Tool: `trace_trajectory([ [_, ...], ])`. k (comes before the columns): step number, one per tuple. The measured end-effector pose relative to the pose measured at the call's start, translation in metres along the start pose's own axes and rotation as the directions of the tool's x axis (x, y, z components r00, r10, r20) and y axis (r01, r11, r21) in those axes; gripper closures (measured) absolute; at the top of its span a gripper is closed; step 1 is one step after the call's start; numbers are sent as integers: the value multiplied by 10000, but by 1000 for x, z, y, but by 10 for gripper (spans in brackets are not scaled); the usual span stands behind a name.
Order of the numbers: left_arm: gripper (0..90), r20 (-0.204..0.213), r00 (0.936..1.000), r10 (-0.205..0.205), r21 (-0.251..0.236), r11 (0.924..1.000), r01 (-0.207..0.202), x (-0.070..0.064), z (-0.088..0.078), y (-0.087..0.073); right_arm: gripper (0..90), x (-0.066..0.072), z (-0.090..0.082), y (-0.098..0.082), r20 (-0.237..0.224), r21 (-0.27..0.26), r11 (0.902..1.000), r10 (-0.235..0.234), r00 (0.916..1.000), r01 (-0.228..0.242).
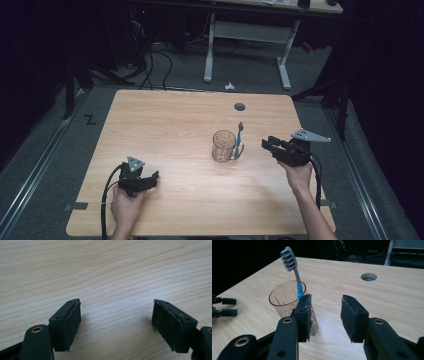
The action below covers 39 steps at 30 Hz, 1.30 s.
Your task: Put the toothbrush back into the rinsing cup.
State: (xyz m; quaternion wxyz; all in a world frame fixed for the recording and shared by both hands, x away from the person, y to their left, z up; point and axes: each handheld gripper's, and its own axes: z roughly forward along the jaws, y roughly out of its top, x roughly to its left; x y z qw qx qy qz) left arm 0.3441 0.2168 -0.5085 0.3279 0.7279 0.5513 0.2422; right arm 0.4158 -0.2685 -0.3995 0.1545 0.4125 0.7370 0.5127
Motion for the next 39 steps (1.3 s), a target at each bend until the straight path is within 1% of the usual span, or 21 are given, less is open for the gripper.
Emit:
trace_trajectory([
  [6,239,1,10000,-2,-1,10000,2,0,0,0,605,-4,-3,-4,87,-56,9999,112,9999,-112],
  [13,239,-3,10000,-3,-2,10000,3,0,0,0,607,-11,-8,-12,207,-135,9992,368,9991,-366],
  [24,239,-5,10000,-3,-2,10000,3,0,0,0,613,-18,-8,-23,331,-79,9978,658,9973,-656],
  [32,239,-4,10000,-4,-1,10000,4,0,0,0,616,-17,-9,-23,511,-24,9986,531,9973,-531],
  [34,239,-5,10000,-3,0,10000,3,0,0,0,616,-16,-8,-24,603,45,9992,391,9974,-394],
  [39,239,-4,10000,-4,-2,10000,4,0,0,0,616,-18,-6,-26,746,118,9991,404,9964,-414],
])
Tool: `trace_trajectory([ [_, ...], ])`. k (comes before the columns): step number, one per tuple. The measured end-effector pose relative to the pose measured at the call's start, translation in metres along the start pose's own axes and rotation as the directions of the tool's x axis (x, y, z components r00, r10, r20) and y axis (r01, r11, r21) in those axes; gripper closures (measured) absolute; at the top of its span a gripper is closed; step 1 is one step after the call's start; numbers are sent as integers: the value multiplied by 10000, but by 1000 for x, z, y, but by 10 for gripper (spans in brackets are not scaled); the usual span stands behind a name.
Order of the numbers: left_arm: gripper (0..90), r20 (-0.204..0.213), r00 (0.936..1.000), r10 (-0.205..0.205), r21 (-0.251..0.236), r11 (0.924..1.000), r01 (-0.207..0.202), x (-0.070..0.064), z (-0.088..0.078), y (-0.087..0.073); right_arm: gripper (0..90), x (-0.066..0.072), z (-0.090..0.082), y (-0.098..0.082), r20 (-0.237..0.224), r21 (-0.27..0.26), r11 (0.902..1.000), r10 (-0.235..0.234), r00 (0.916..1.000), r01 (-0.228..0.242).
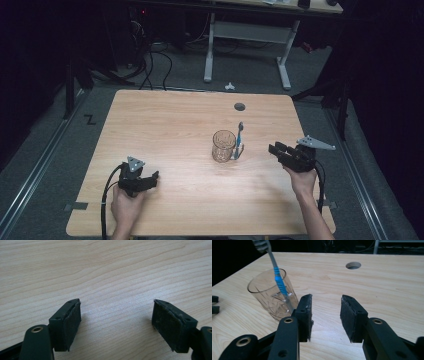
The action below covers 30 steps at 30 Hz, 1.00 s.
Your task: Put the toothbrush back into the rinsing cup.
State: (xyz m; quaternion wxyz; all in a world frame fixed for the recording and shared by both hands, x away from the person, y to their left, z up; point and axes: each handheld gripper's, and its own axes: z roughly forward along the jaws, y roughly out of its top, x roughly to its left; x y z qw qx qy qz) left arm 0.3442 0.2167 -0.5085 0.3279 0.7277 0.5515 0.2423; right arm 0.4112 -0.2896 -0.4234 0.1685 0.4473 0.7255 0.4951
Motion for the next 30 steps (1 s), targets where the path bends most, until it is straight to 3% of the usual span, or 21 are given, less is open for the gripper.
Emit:
trace_trajectory([
  [12,239,-2,10000,0,1,10000,0,0,0,0,617,-17,5,-21,473,297,9983,496,9976,-511],
  [30,239,-1,10000,2,2,10000,-2,0,0,0,618,-23,16,-41,1008,967,9941,397,9941,-495],
])
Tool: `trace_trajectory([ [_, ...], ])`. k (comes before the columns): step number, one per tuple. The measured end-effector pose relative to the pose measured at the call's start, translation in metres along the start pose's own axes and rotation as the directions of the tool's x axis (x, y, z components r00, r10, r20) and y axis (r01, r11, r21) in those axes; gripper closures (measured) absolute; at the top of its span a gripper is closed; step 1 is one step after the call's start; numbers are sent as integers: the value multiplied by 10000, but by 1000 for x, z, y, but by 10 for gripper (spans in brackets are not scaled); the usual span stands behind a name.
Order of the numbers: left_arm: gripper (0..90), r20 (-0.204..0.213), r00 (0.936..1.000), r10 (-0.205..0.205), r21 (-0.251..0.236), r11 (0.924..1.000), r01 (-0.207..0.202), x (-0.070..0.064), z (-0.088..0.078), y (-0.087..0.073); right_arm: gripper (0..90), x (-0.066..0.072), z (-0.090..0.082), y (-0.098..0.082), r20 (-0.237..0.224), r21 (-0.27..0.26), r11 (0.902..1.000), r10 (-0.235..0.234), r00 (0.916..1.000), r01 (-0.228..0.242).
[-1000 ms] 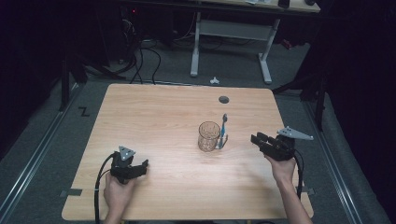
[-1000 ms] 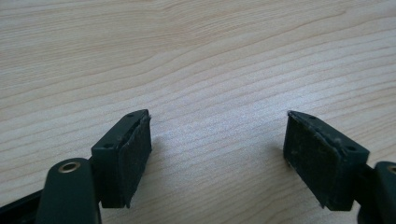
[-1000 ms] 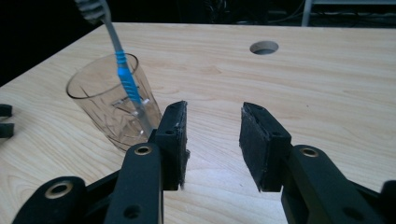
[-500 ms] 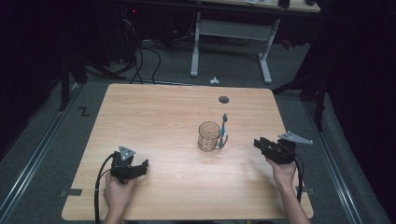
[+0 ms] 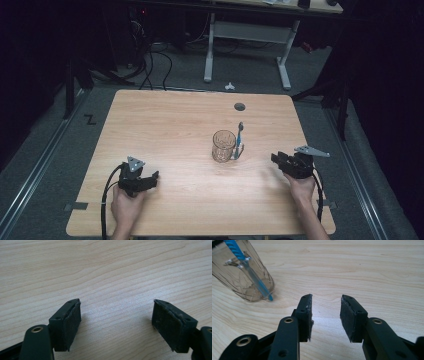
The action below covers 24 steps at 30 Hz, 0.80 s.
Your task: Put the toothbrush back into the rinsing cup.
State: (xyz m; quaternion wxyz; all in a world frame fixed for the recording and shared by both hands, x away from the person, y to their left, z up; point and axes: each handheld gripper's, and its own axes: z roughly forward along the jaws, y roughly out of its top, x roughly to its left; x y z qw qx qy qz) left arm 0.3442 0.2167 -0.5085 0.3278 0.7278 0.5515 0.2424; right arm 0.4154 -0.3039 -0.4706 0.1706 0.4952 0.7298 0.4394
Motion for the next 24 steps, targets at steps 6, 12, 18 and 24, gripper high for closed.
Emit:
trace_trajectory([
  [6,239,-1,10000,-4,0,10000,4,0,0,0,618,2,6,-2,204,183,9995,-248,9995,244],
  [12,239,-1,10000,-4,-1,10000,4,0,0,0,618,5,17,-5,423,522,9973,-541,9976,519],
  [18,239,-1,10000,-4,-3,10000,4,0,0,0,612,6,27,-9,534,787,9950,-653,9964,610],
  [24,239,-2,10000,-6,-2,10000,6,0,0,0,599,9,34,-12,681,971,9913,-957,9931,889],
])
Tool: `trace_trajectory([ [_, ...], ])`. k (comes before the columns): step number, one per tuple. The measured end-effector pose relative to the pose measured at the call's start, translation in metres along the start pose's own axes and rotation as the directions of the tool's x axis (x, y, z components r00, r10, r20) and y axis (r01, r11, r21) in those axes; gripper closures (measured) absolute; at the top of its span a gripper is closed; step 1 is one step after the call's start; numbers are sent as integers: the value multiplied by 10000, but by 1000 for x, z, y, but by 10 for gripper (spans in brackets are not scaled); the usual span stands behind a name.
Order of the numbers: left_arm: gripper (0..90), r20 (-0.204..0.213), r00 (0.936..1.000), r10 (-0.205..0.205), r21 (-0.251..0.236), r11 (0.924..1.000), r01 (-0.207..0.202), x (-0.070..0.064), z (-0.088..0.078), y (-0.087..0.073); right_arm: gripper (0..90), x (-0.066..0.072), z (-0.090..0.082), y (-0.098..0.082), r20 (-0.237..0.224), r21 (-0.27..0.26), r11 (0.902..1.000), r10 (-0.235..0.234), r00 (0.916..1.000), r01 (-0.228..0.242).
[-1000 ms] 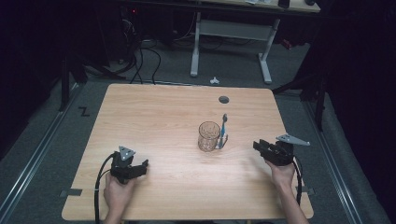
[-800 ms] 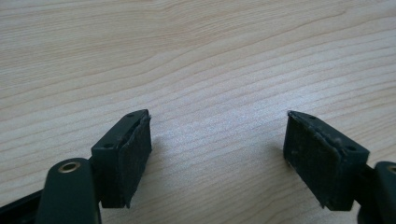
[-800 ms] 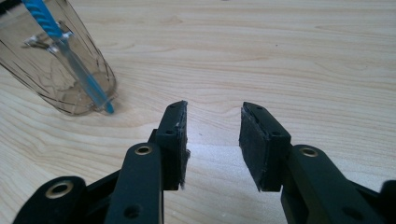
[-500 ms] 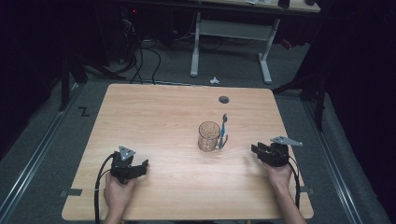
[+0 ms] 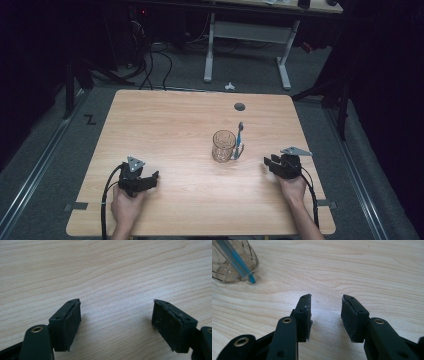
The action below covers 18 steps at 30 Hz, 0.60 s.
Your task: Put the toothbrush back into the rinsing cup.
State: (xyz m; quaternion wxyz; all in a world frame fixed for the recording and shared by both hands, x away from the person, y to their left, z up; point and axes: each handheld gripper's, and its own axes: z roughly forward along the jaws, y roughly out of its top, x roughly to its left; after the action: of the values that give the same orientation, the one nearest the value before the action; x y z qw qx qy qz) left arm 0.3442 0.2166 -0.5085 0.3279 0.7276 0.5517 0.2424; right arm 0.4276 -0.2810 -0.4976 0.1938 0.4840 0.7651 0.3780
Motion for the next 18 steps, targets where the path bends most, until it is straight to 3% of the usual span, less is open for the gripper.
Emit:
trace_trajectory([
  [7,239,0,10000,2,0,10000,-2,0,0,0,565,2,4,-1,198,208,9997,-133,9997,129],
  [12,239,0,10000,3,1,10000,-3,0,0,0,484,9,7,1,532,447,9969,-671,9963,647],
  [13,239,1,10000,2,1,10000,-2,0,0,0,447,10,8,1,646,484,9973,-582,9962,551],
  [18,239,4,10000,-2,1,10000,2,0,0,0,432,10,8,1,715,499,9975,-540,9960,505],
])
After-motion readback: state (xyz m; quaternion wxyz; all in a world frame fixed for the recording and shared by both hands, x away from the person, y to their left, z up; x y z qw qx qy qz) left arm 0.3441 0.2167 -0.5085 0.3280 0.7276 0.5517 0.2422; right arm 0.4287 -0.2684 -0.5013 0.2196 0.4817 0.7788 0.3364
